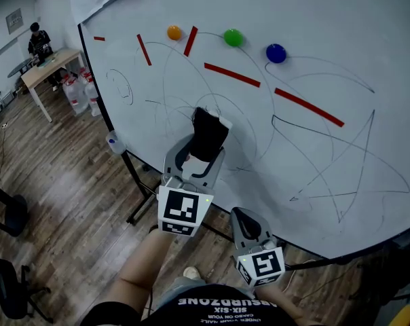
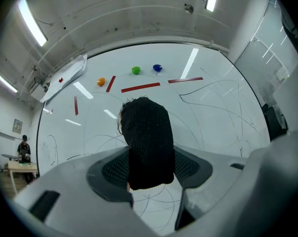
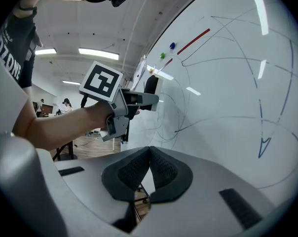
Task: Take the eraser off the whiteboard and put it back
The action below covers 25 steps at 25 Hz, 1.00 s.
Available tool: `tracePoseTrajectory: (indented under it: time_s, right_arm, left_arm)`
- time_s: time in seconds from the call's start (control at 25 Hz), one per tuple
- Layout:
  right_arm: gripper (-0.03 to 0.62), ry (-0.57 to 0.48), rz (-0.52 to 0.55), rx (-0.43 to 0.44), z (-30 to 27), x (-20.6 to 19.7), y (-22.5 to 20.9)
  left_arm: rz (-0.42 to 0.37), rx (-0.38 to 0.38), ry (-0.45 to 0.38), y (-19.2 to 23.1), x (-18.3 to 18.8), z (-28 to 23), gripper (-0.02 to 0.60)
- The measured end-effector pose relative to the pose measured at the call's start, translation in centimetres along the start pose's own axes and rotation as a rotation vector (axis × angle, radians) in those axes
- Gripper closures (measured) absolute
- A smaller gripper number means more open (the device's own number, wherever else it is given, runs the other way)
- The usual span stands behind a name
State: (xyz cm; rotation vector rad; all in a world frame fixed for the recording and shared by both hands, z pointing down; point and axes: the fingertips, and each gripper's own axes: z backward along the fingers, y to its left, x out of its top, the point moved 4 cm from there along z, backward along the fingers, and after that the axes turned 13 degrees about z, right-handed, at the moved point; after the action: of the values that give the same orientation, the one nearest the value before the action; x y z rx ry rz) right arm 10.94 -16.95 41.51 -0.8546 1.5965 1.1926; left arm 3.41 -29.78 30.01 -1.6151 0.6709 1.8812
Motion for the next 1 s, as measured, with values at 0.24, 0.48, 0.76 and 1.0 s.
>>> tracePoseTrajectory:
  time_s: [0.24, 0.48, 0.76, 1.0]
  right_arm:
    - [0.595, 0.003, -0.004, -0.008, -0.1, -0.1, -0.2]
    - [0.595, 0.004, -0.01, -0.021, -0.1, -0.3, -0.7]
    - [0.595, 0.006, -0.011, -0.019, -0.1, -0.4, -0.8]
    - [0.595, 0.007, -0.015, -0.026, 0.2, -0.3, -0.9]
  left_arm:
    - [0.0, -0.006, 0.002, 0.0, -0.2, -0.8, 0.341]
    - [0.01, -0.018, 0.01, -0.2, -0.5, -1.5, 0.341]
    - [0.013, -0.016, 0.016, -0.4, -0.8, -1.9, 0.341]
    - [0.018, -0.019, 0.032, -0.5, -1.0, -2.3, 0.341]
